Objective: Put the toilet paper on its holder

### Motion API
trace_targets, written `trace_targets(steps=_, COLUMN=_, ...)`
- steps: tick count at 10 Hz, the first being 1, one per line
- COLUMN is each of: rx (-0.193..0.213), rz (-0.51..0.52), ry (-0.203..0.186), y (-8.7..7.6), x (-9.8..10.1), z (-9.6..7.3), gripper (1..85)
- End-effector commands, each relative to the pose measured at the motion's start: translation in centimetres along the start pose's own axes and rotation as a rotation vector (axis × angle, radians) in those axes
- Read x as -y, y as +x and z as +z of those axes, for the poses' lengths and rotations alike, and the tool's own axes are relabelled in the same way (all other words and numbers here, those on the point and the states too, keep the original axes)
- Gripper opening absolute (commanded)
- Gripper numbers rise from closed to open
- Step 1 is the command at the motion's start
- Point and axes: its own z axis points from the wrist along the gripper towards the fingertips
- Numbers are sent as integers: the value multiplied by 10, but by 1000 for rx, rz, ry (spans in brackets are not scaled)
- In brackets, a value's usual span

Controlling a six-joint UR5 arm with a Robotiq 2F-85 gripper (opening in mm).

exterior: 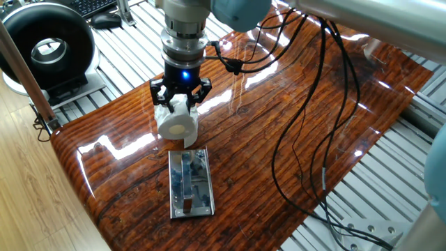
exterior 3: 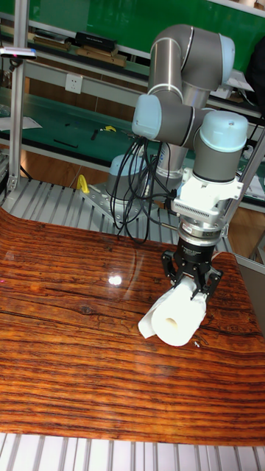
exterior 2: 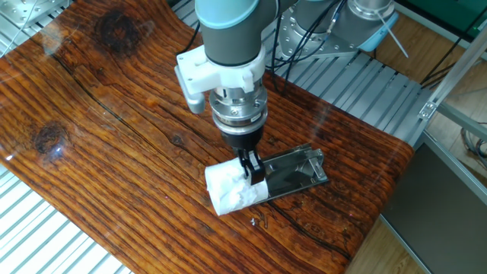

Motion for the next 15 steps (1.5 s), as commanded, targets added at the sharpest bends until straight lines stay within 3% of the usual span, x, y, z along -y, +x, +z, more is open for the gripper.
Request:
trace_targets(steps=1, rx=-11, rz=1, ry=-17, y=8, x=0, z=0, gripper=10)
trace_targets(steps=15, rx=-28, rz=25, ry=-52, y=21, x=4, z=1, gripper=10)
